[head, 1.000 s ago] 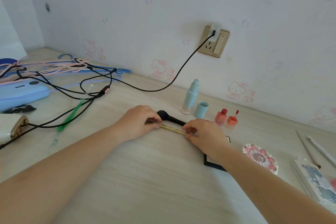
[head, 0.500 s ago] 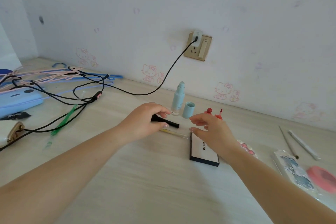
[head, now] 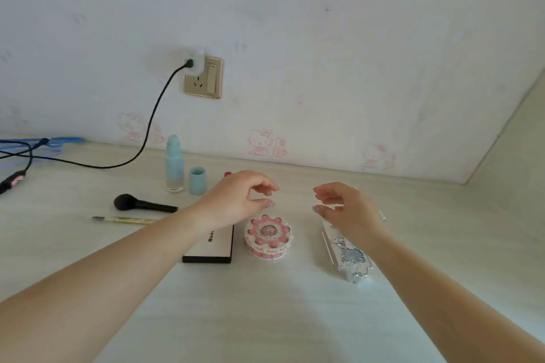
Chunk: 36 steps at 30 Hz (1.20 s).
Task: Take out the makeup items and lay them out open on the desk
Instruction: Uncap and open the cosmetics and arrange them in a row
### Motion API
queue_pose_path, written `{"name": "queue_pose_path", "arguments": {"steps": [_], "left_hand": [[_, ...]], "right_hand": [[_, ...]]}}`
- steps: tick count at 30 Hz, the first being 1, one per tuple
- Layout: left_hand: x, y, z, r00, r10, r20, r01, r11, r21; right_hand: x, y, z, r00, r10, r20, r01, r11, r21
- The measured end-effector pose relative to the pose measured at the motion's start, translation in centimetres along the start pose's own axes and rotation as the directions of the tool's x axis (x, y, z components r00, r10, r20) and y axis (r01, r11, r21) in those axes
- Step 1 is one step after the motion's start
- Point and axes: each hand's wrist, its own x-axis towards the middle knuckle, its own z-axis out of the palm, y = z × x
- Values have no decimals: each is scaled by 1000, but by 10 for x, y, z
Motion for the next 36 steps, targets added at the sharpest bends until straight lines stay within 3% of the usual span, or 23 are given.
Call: {"name": "queue_pose_path", "arguments": {"steps": [6,14,17,22,26,30,36], "left_hand": [[65,17,54,991,47,123,-62,991,122],[139,26,118,953,88,290,-175,941,290],[157,26,135,919,147,366,-297,869,397],[172,27,147,785,340,518,-590,665,458],[173,24,150,758,443,479,-646,614,454],[172,17,147,757,460,464,-652,585,483],[163,15,139,771,454,447,-634,616,467]], "right_hand": [[20,61,-44,970,182,-158,-177,983,47],[51,102,-56,966,252,-62,-259,951,-170],[53,108,-52,963,268,23,-253,931,-262],[52,107,-44,942,327,68,-276,877,-393],[53,105,-38,933,347,89,-286,871,-401],[55,104,-36,943,322,81,-257,862,-437],[51,100,-35,973,231,21,-195,862,-468]]}}
